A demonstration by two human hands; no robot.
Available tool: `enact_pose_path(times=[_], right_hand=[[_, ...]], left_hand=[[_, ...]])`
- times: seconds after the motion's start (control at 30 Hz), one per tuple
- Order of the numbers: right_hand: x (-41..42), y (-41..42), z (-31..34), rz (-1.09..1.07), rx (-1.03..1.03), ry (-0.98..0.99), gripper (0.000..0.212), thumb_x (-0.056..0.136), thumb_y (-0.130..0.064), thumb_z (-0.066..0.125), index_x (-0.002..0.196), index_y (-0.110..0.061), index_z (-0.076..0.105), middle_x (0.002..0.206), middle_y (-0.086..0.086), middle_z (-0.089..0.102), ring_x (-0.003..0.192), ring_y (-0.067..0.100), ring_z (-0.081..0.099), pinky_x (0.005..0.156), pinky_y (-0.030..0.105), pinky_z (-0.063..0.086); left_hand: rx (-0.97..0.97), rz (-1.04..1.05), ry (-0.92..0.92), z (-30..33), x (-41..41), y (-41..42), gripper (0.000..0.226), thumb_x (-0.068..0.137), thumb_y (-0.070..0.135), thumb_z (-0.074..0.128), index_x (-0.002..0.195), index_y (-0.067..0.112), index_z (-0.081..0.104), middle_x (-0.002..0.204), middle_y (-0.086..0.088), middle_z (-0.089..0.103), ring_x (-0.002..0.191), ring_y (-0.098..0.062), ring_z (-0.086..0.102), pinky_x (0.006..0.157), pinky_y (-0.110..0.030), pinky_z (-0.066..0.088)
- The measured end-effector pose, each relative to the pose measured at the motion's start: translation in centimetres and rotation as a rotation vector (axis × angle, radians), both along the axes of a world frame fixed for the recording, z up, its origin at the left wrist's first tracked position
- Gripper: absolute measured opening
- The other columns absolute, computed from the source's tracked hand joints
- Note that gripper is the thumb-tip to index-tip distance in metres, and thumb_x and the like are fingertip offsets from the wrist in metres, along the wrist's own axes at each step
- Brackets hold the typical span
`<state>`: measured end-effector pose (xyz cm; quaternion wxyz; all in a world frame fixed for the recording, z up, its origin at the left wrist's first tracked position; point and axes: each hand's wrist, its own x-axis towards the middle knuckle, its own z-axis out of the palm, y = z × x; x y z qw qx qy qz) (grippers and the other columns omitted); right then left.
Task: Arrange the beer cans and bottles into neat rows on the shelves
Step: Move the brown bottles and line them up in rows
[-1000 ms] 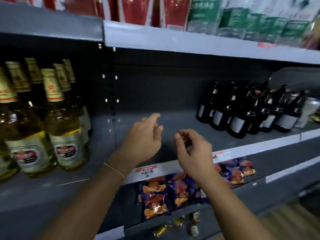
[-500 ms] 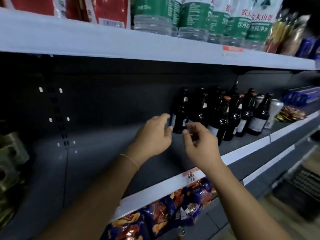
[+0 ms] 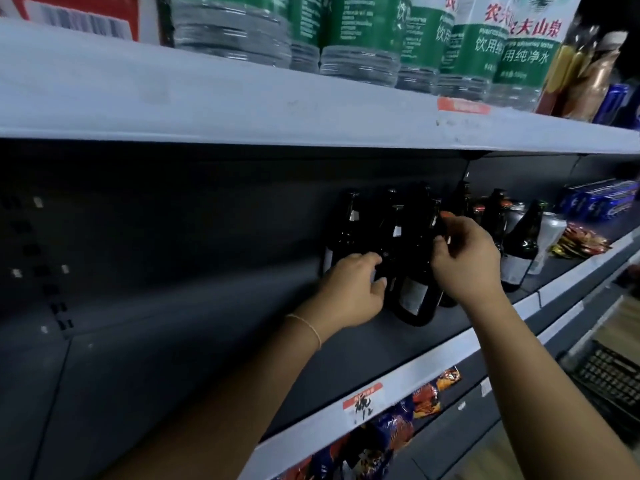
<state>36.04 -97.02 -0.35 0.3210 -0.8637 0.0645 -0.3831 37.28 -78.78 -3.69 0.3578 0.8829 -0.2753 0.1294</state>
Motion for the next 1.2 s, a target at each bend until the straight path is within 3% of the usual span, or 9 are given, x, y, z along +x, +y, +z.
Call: enact_pose_path(times=[0.1, 0.2, 0.3, 0.47, 0.57, 0.67, 0.83, 0.97, 1.2], right_hand=[[1.7, -2.1, 0.0, 0.022, 0.024, 0.035, 0.041, 0.087, -0.017, 0.060, 0.128, -0.012, 0.057, 0.112, 0.015, 0.063, 0.104, 0.030, 0.060, 0.087, 0.028, 0.044], [2.7, -3.4, 0.1, 0.056, 0.038, 0.073, 0.051, 0.089, -0.018, 0.062, 0.137, -0.007, 0.048, 0.123, 0.016, 0.061, 0.114, 0.031, 0.057, 0.093, 0.032, 0.043], [3.4, -4.5, 0.4, 0.119, 0.070, 0.133, 0.053, 0.093, -0.021, 0.061, 0.142, -0.009, 0.044, 0.125, 0.009, 0.062, 0.111, 0.025, 0.059, 0.089, 0.024, 0.039], [4.2, -6.4, 0.5, 0.305, 0.170, 0.188, 0.037, 0.096, -0.022, 0.058, 0.132, -0.019, 0.055, 0.100, -0.007, 0.066, 0.086, 0.017, 0.066, 0.075, 0.028, 0.051], [4.4, -6.8, 0.2, 0.353, 0.186, 0.165, 0.025, 0.098, -0.022, 0.057, 0.123, -0.022, 0.057, 0.088, -0.009, 0.062, 0.071, 0.008, 0.060, 0.062, 0.018, 0.047], [4.5, -6.7, 0.2, 0.378, 0.182, 0.137, 0.023, 0.098, -0.021, 0.056, 0.121, -0.022, 0.056, 0.086, -0.008, 0.057, 0.070, 0.003, 0.056, 0.058, 0.012, 0.042], [3.6, -5.8, 0.2, 0.441, 0.183, 0.097, 0.021, 0.097, -0.014, 0.056, 0.115, -0.024, 0.054, 0.085, -0.005, 0.053, 0.075, 0.005, 0.053, 0.066, 0.018, 0.039], [1.9, -3.7, 0.8, 0.509, 0.148, 0.037, 0.022, 0.095, -0.010, 0.057, 0.110, -0.026, 0.056, 0.095, -0.006, 0.064, 0.090, 0.007, 0.061, 0.080, 0.023, 0.048], [-0.3, 3.4, 3.4, 0.717, 0.310, 0.100, 0.009, 0.097, -0.016, 0.058, 0.103, -0.022, 0.062, 0.089, 0.012, 0.069, 0.071, 0.030, 0.065, 0.067, 0.040, 0.055]], left_hand=[[-0.016, -0.015, 0.028, 0.0, 0.9, -2.9, 0.043, 0.094, 0.026, 0.057, 0.134, 0.010, 0.052, 0.126, -0.011, 0.058, 0.109, -0.025, 0.059, 0.095, -0.037, 0.049], [-0.014, 0.000, 0.028, 0.0, 1.9, -5.8, 0.044, 0.094, 0.028, 0.057, 0.133, 0.010, 0.053, 0.128, -0.011, 0.057, 0.109, -0.026, 0.058, 0.094, -0.039, 0.050], [-0.007, 0.028, 0.035, 0.1, 2.7, -8.1, 0.042, 0.094, 0.026, 0.057, 0.132, 0.007, 0.053, 0.126, -0.015, 0.056, 0.111, -0.028, 0.057, 0.093, -0.040, 0.050], [0.018, 0.092, 0.045, -0.3, 3.0, -10.5, 0.044, 0.094, 0.030, 0.056, 0.131, 0.006, 0.051, 0.128, -0.014, 0.054, 0.113, -0.028, 0.056, 0.094, -0.042, 0.050], [0.000, 0.128, 0.031, -0.8, 2.8, -11.0, 0.045, 0.095, 0.031, 0.055, 0.133, 0.007, 0.049, 0.128, -0.014, 0.054, 0.113, -0.028, 0.056, 0.092, -0.042, 0.050], [-0.013, 0.148, 0.011, -1.0, 2.5, -11.1, 0.049, 0.095, 0.031, 0.055, 0.138, 0.008, 0.046, 0.131, -0.013, 0.053, 0.117, -0.027, 0.054, 0.094, -0.042, 0.049], [-0.030, 0.161, -0.018, -0.9, 1.6, -10.3, 0.054, 0.094, 0.034, 0.057, 0.140, 0.010, 0.044, 0.132, -0.012, 0.054, 0.114, -0.026, 0.056, 0.093, -0.038, 0.050], [-0.094, 0.151, -0.103, 0.1, 0.0, -8.0, 0.047, 0.088, 0.037, 0.065, 0.126, 0.012, 0.056, 0.117, -0.010, 0.062, 0.105, -0.023, 0.061, 0.084, -0.038, 0.053], [-0.119, 0.142, -0.062, 2.1, -3.4, 0.8, 0.038, 0.079, 0.058, 0.063, 0.096, 0.024, 0.062, 0.082, 0.011, 0.064, 0.072, -0.003, 0.061, 0.065, -0.032, 0.054]])
